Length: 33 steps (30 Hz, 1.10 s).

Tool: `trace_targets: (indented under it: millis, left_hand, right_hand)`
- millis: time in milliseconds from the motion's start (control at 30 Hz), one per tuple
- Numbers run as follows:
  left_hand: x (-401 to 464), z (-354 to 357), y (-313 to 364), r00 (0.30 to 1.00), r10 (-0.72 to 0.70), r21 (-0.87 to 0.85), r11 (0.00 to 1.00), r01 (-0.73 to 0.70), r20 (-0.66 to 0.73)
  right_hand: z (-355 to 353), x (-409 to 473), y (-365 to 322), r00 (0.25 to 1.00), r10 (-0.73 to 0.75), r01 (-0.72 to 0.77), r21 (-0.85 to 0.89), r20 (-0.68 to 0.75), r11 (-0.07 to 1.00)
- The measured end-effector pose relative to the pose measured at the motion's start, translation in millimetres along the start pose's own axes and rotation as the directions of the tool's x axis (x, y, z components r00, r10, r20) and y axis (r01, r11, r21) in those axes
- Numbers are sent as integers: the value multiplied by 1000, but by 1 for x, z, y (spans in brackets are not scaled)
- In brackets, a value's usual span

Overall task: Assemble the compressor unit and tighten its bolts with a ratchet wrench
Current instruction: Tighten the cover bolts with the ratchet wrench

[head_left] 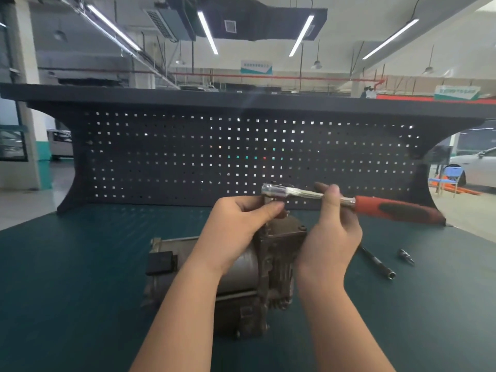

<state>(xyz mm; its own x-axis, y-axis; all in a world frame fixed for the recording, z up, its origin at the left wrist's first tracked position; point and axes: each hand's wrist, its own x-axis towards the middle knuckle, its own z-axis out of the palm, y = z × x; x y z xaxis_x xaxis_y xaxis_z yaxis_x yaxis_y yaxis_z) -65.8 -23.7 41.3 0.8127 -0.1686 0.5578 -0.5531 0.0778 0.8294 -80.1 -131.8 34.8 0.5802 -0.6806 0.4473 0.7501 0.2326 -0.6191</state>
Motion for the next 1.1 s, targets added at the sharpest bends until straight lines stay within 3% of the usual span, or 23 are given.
trace_targets:
  millis: [67, 133, 167, 233, 267, 333, 400, 433, 467, 500, 533, 567, 633, 700, 733, 767, 800, 867, 933, 967, 1000, 1033, 1100]
  left_hand:
    - [-3, 0, 9, 1000, -7, -82, 997, 9, 30]
    - [-4, -3, 9, 999, -39, -36, 999, 38, -2]
    - [-5, -2, 9, 998, -54, 19, 998, 54, -32]
    - [-3, -2, 8, 996, -62, 81, 995, 67, -61]
    - [-2, -3, 6, 997, -58, 60, 996, 60, -46]
    - [-3, -1, 9, 998, -63, -58, 996, 64, 19]
    - [-1, 0, 6, 999, -28, -45, 999, 29, 21]
    - [0, 1, 3, 1000, -16, -18, 1000, 17, 19]
    - [0, 1, 4, 1000, -16, -2, 1000, 17, 16]
    - [0, 1, 4, 1000, -13, 8, 1000, 13, 3]
    - [0, 1, 4, 1000, -12, -2, 1000, 12, -1]
    - [0, 0, 3, 1000, -20, -31, 999, 20, 3]
    - [-3, 1, 8, 1000, -22, -50, 999, 22, 9]
    - [-3, -1, 4, 999, 9, 65, 998, -6, -33]
    - [-3, -1, 5, 999, 5, 100, 995, -1, -36]
    - [-3, 0, 5, 1000, -10, 120, 993, 14, -29]
    - [-3, -1, 4, 1000, -15, 122, 992, 18, -19]
    - [-4, -1, 7, 998, -39, -4, 999, 39, 41]
    - [-1, -2, 4, 998, -33, -65, 997, 36, 49]
    - [0, -2, 1, 1000, -12, -25, 1000, 13, 27]
    - [0, -1, 2, 1000, -3, -3, 1000, 3, 8]
    - [0, -1, 0, 1000, 10, 16, 1000, -10, -6]
    - [-1, 0, 2, 1000, 0, 4, 1000, 0, 8]
  right_hand:
    - [7, -14, -5, 926, -362, 374, -133, 106, 918]
    - [11, -25, -1, 701, -628, 710, -245, 338, 661]
    - [12, -29, 3, 599, -675, 800, -284, 432, 528]
    - [10, -32, 8, 529, -673, 849, -310, 517, 428]
    - [9, -30, 8, 550, -666, 835, -320, 504, 447]
    - [6, -20, 3, 722, -613, 691, -294, 322, 660]
    - [1, -3, -3, 953, -294, 300, -107, 68, 948]
    - [0, 4, -3, 995, -91, 91, 16, 29, 996]
    - [-1, 7, -2, 999, 25, -27, 59, 29, 998]
    - [-1, 5, -3, 999, 17, -19, 52, 35, 998]
    - [1, 0, -4, 994, -102, 101, 13, 38, 995]
    - [4, -7, -5, 954, -293, 297, -68, 61, 953]
    - [11, -22, -3, 733, -630, 680, -259, 258, 685]
    - [17, -36, 5, 495, -731, 867, -318, 469, 383]
    - [19, -40, 7, 446, -728, 892, -328, 521, 311]
    - [20, -41, 8, 452, -720, 888, -341, 527, 308]
    - [18, -38, 8, 508, -703, 858, -367, 498, 360]
    - [10, -23, 3, 715, -618, 697, -391, 326, 601]
    - [2, -1, -7, 943, -323, 333, -221, 83, 917]
    - [-2, 8, -8, 993, -116, 117, -70, 23, 991]
    - [-4, 13, -8, 1000, 13, -13, -3, 14, 1000]
    - [-4, 13, -9, 999, 35, -35, -24, 28, 999]
    - [4, 0, -8, 973, -209, 225, -188, 98, 956]
